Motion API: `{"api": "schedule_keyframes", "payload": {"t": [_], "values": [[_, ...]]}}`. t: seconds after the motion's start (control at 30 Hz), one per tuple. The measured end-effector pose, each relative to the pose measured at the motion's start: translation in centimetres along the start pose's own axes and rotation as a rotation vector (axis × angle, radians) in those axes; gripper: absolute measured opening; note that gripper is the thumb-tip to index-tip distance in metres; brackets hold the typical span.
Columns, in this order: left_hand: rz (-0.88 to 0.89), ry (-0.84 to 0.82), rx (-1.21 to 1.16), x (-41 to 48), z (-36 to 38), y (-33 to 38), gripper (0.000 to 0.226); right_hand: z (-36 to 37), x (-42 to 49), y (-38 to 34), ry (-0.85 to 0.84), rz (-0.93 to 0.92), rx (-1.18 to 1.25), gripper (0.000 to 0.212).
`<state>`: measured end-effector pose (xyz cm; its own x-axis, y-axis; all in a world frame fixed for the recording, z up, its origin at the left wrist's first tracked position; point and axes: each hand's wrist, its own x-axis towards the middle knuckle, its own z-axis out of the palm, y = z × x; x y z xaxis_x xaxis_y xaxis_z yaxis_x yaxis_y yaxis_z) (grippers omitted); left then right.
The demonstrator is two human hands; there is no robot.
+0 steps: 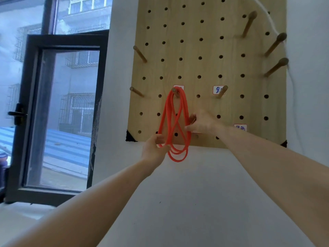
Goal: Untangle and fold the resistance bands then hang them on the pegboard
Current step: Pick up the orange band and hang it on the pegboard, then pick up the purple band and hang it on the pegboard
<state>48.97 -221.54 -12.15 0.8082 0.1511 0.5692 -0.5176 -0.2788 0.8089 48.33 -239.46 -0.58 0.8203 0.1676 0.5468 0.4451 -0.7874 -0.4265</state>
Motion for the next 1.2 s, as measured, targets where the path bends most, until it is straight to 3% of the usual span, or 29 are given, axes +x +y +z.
{"api": "schedule_keyframes", "payload": {"t": [0.13,0.27,0.4,0.47,0.6,0.77,1.0,1.2], "values": [[0.086,-0.083,0.065,-0.8,0.9,-0.1,0.033,0.0,0.3,2.1,0.022,0.037,0.004,0.013],[0.088,-0.135,0.088,-1.6,0.9,-0.1,0.031,-0.4,-0.2,3.5,0.077,0.049,-0.002,0.029],[0.088,-0.175,0.079,-4.3,-0.3,0.3,0.025,-1.0,-2.9,4.3,0.224,0.037,0.162,0.022],[0.068,-0.221,0.062,-6.5,-1.2,0.4,0.019,-0.2,-5.9,4.7,0.215,0.039,0.270,0.016],[0.012,-0.318,0.040,-11.4,-3.0,-1.3,0.013,3.8,-13.8,6.4,0.111,0.012,0.383,0.003],[-0.097,-0.445,0.089,-17.9,-4.1,-7.4,0.010,12.0,-21.9,10.2,-0.103,0.072,0.461,0.004],[-0.371,-0.605,0.249,-29.1,-4.3,-21.1,0.009,26.8,-31.1,17.0,-0.565,0.279,0.346,0.008],[-0.647,-0.598,0.286,-39.5,-3.1,-32.2,0.009,38.1,-38.7,21.8,-0.830,0.411,0.246,0.013]]}}
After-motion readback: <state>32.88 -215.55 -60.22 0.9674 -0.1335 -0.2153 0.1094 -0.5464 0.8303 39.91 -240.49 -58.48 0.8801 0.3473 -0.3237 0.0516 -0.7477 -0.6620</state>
